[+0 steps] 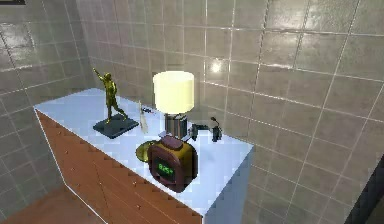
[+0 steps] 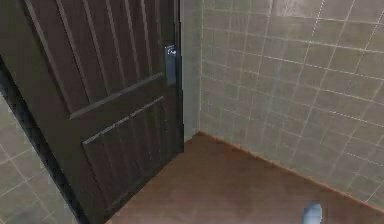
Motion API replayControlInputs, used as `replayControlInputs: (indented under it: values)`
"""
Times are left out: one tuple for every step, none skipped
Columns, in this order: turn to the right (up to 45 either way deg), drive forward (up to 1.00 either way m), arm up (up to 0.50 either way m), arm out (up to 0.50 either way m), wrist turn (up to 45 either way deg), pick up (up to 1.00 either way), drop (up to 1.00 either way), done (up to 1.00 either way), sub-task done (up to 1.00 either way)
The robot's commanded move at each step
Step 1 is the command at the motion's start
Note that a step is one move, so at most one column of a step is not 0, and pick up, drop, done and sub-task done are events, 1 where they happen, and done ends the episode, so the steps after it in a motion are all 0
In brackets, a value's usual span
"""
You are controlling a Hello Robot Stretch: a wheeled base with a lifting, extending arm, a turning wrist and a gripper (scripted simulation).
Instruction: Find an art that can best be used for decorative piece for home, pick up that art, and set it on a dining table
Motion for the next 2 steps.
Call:
replayControlInputs:
  values:
    - [-33.0, 0.0, 0.0, 0.0, 0.0, 0.0, 0.0, 0.0, 0.0]
    - [0.0, 0.05, 0.0, 0.0, 0.0, 0.0, 0.0, 0.0, 0.0]
